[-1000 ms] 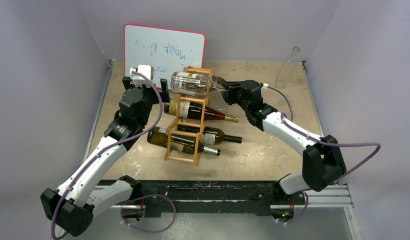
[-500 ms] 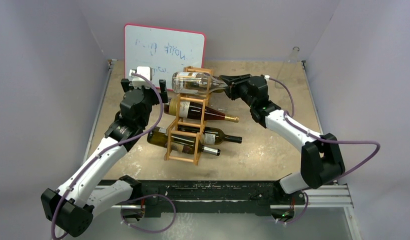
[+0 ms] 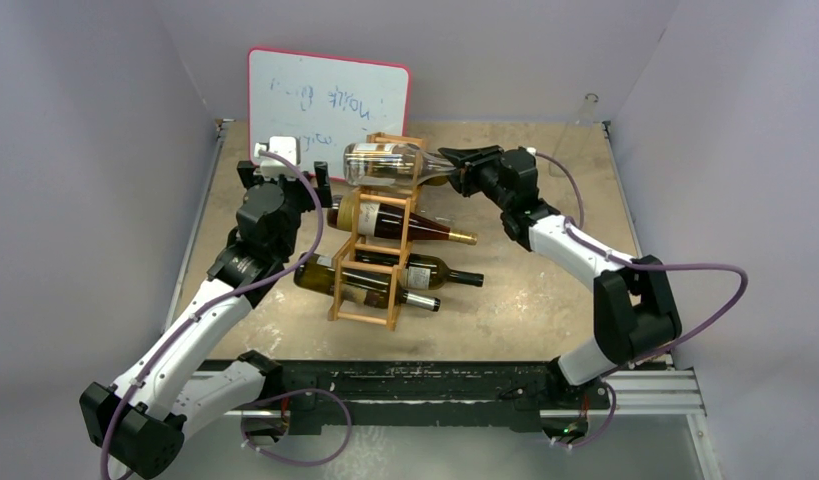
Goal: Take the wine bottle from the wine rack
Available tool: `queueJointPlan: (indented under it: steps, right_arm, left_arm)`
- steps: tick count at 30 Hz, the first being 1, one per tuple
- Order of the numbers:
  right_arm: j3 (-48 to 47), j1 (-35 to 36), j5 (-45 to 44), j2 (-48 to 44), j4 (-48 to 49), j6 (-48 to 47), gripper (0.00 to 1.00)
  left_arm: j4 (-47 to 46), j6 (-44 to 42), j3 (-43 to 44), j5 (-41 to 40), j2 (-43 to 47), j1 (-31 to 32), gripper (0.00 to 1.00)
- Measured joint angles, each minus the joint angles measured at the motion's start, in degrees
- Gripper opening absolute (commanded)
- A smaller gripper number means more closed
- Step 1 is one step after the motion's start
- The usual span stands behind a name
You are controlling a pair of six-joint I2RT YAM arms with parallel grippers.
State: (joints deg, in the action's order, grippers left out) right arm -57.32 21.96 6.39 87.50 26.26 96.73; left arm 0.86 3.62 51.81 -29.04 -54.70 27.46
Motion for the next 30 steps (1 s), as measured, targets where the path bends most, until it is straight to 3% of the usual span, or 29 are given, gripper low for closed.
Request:
queueJointPlan:
  steps: [15, 20, 30]
  right_arm:
    - [-1.9, -3.9, 3.8, 0.7, -0.1, 0.3, 0.00]
    - [-5.3, -4.9, 4.1, -0.7, -4.5, -5.4, 0.00]
    - [-17.4, -7.0, 3.0, -3.6, -22.7, -24.0, 0.00]
  left_arm:
    - [-0.1, -0.2, -0.1, 0.2, 0.1, 0.0, 1.00]
    - [-0.1, -0.2, -0.1, 1.2, 0.1, 0.0, 1.00]
    - [-0.1, -0.2, -0.1, 1.9, 0.1, 0.0, 1.00]
